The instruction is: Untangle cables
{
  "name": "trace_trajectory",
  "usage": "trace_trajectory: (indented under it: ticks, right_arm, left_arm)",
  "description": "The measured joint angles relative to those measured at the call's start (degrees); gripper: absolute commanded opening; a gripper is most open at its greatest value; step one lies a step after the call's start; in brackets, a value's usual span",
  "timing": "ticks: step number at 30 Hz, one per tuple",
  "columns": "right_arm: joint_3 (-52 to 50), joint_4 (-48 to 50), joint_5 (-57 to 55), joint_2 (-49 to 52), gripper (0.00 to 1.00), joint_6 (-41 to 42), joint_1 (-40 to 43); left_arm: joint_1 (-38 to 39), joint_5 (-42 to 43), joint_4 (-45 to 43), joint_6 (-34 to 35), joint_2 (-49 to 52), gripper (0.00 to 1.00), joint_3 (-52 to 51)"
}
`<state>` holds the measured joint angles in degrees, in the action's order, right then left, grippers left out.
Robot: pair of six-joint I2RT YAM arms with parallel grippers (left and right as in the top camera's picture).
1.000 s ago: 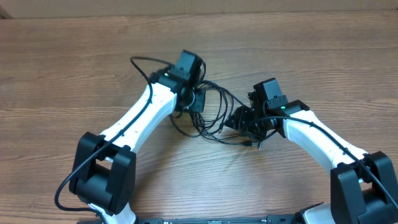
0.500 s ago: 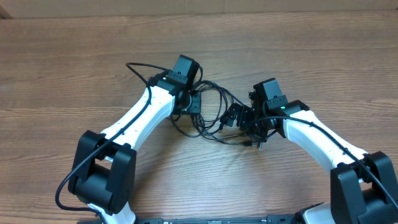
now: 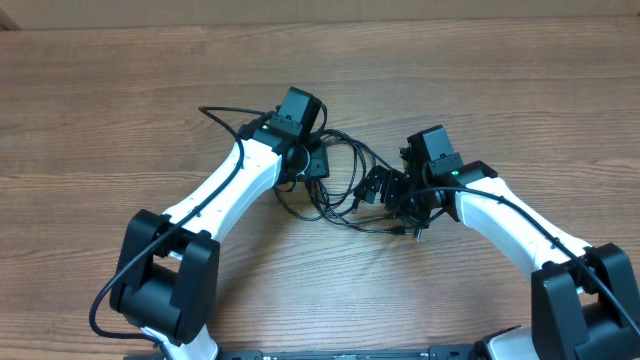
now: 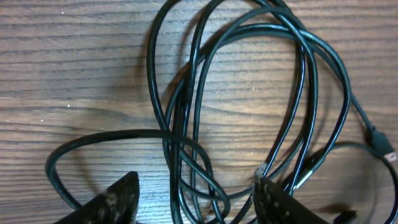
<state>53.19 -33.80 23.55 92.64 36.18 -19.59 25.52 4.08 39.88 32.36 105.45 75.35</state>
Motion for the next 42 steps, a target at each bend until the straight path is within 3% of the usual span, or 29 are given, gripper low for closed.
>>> trace_trajectory:
  ticks: [8, 28, 34, 36, 39, 42]
  right_arm:
    - [0.0, -0.04, -0.02, 0.0, 1.0, 0.0, 0.0]
    - [0.0, -0.04, 0.0, 0.0, 1.0, 0.02, 0.0]
    - [0.0, 0.0, -0.02, 0.0, 1.0, 0.0, 0.0]
    - [0.0, -0.04, 0.04, 0.0, 1.0, 0.04, 0.0]
    - [0.0, -0.02, 1.57, 0.0, 1.0, 0.74, 0.0]
    - [0.0, 0.0, 3.61, 0.0, 1.0, 1.77, 0.0]
  left_arm:
    - [0.0, 0.02, -1.4, 4.17, 0.0, 0.76, -0.87]
    - [0.0, 0.87, 2.19, 5.01, 0.0, 0.82, -0.96]
    - [0.0, 1.29, 2.54, 5.01, 0.0, 0.78, -1.01]
    - [0.0, 1.29, 1.05, 5.01, 0.0, 0.73, -1.07]
    - [-0.02, 1.81, -0.63, 4.92, 0.0, 0.55, -1.05]
    - [-0.59, 4.52, 3.48, 3.69, 0.0, 0.53, -0.15]
